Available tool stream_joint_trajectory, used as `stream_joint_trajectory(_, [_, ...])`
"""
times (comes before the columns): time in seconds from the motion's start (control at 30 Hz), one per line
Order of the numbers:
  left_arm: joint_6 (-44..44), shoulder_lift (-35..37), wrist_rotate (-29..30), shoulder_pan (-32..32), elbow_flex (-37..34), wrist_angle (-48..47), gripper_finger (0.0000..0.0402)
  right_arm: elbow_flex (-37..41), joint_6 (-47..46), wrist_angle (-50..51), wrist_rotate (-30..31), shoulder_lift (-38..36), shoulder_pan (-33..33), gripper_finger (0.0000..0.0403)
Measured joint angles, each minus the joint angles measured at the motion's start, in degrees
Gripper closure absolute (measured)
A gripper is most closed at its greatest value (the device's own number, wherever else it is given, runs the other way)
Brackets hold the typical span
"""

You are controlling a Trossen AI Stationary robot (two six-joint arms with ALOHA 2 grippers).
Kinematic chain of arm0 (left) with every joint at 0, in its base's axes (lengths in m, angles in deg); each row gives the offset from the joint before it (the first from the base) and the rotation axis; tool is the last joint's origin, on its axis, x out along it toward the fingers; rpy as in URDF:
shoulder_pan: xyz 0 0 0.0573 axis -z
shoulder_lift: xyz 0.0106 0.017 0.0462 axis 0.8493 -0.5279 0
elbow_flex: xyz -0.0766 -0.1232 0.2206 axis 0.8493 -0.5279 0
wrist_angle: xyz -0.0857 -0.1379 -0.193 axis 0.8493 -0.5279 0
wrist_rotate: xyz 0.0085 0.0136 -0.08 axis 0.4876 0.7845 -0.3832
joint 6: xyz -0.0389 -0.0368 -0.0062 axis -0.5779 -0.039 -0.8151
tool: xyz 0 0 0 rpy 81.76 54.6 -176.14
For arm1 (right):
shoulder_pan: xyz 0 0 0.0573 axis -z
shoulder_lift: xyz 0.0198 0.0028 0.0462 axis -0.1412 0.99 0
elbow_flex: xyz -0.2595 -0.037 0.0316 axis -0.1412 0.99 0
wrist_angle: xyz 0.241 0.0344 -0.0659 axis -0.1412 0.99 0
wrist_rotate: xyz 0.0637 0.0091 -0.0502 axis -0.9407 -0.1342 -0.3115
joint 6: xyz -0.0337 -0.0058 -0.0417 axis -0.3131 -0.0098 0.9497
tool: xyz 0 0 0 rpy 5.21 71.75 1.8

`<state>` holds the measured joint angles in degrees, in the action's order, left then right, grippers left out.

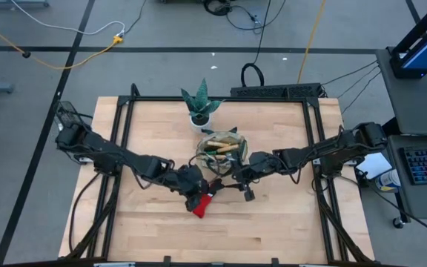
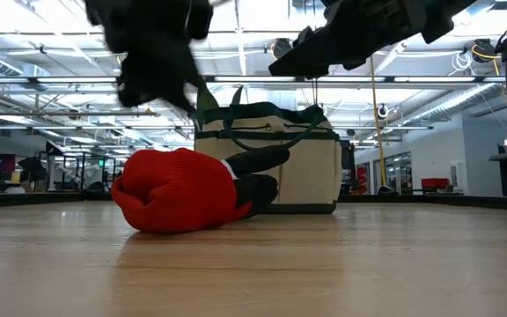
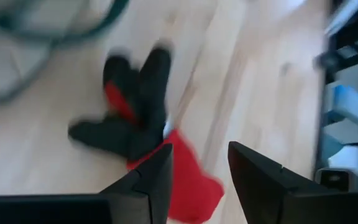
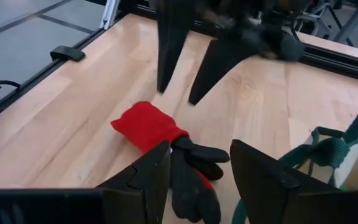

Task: Pick & Place Garden tools in Gardening bag
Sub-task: Put the red glove into the gardening bag

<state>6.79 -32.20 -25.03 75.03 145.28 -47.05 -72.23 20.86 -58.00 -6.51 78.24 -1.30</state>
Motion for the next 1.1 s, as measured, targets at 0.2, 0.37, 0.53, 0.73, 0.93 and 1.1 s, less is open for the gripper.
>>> stream_joint_trajectory(0.2, [-9.89,-6.07,-0.69,1.50,-0.09,-0.82,0.0249,0.00,0.00,-0.53,0.00,0.00,-0.11,0.0243])
stream_joint_trajectory(0.37, [-13.39,-10.34,-0.93,1.72,-0.02,0.26,0.0250,0.00,0.00,-0.79,0.00,0.00,-0.08,0.0247])
stream_joint_trajectory(0.53, [-13.11,-12.96,-0.77,1.66,0.02,1.84,0.0250,0.00,0.28,-0.93,0.00,0.00,-0.08,0.0244])
stream_joint_trajectory(0.73, [-11.24,-14.54,1.73,1.68,0.04,4.73,0.0250,0.00,0.44,-0.94,0.00,0.00,-0.08,0.0243])
stream_joint_trajectory(0.93, [-6.96,-15.83,2.58,1.68,0.09,4.60,0.0297,0.00,0.44,-0.96,0.00,0.00,-0.08,0.0246])
stream_joint_trajectory(1.1, [-5.26,-15.86,3.27,1.66,0.06,4.56,0.0372,0.00,0.66,-0.96,0.00,0.00,-0.08,0.0246])
